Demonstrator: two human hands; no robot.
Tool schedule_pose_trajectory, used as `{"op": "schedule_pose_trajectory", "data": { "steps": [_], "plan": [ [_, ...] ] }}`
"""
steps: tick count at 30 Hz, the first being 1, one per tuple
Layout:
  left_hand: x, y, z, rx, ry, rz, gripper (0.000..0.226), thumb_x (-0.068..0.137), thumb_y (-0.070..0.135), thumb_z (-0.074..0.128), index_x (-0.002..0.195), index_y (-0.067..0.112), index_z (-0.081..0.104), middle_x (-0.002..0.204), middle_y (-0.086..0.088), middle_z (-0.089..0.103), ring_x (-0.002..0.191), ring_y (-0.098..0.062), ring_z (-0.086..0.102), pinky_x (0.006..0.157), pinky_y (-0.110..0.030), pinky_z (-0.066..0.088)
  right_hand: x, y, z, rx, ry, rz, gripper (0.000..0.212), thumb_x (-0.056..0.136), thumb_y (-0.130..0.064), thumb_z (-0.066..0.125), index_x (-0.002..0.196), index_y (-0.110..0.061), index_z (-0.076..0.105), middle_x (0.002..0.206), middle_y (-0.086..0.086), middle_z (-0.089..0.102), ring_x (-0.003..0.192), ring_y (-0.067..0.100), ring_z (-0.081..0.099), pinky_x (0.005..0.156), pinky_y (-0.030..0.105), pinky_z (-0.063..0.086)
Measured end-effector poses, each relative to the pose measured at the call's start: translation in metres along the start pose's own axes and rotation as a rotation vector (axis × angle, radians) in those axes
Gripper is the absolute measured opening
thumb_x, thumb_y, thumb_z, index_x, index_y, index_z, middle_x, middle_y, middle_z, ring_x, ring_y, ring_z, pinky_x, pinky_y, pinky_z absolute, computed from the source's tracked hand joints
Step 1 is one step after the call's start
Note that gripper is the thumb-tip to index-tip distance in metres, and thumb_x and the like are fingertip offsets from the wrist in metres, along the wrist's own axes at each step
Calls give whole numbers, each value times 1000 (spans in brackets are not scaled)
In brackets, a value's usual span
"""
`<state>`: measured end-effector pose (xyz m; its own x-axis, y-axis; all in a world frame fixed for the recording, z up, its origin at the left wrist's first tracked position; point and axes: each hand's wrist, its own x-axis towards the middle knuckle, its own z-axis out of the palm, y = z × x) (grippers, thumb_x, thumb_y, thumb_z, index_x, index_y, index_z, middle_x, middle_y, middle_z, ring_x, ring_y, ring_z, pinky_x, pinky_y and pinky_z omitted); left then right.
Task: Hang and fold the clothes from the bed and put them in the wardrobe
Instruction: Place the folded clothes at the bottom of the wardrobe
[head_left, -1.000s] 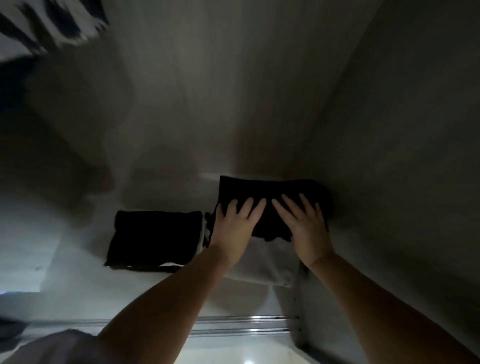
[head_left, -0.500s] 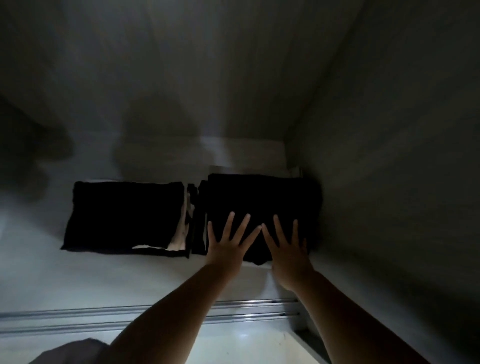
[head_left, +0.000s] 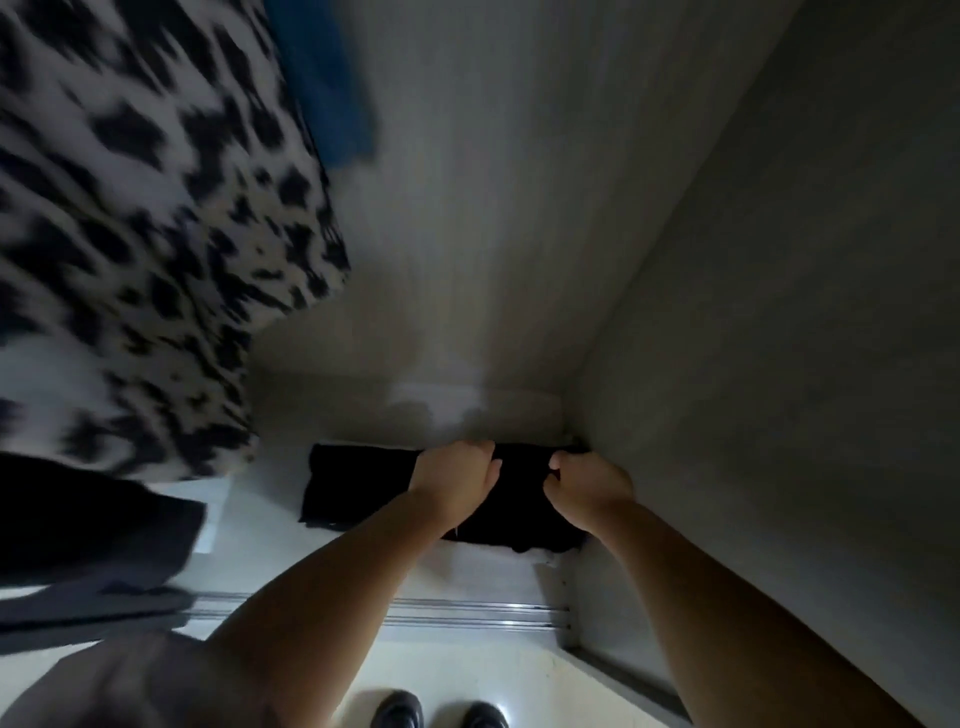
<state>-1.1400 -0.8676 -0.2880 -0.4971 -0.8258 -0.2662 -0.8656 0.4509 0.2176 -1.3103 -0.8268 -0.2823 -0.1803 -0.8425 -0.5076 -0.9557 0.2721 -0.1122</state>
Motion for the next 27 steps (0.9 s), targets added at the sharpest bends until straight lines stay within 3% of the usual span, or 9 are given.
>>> {"op": "schedule_pose_trajectory", "data": {
  "steps": [4,11,14,19,27],
  "plan": [
    [-51,10,-101,-29,84,-2,30,100,34,37,105,12,56,109,-12,64,101,-32,61,76,-34,46,-62,-29,-78,-29,86,-38,30,92,-34,42,109,-19,62,116,10,64,110,30,60,83,32,46],
    [-125,15,-201,76,149,-41,28,99,26,40,112,10,59,115,-13,63,108,-32,60,83,-35,46,-143,-65,-147,-90,147,-142,34,93,-34,41,115,-21,63,123,9,62,115,29,58,89,34,47],
    [-151,12,-224,136,119,-56,30,96,18,40,116,9,61,119,-15,63,111,-33,60,88,-38,48,-176,-74,-161,-114,171,-162,36,93,-35,40,117,-20,63,123,9,63,116,28,58,91,35,47],
    [-193,6,-253,153,86,-37,28,98,21,36,112,11,58,116,-15,61,104,-35,60,76,-35,44,-224,-91,-173,-148,207,-128,37,94,-37,40,120,-20,61,126,9,61,117,27,57,92,35,47],
    [-285,-14,-263,235,100,143,20,97,19,39,102,14,58,112,-11,61,101,-33,60,75,-35,44,-322,-140,-135,-45,272,13,34,93,-33,43,117,-20,63,123,7,63,113,28,59,84,30,47]
  ]
}}
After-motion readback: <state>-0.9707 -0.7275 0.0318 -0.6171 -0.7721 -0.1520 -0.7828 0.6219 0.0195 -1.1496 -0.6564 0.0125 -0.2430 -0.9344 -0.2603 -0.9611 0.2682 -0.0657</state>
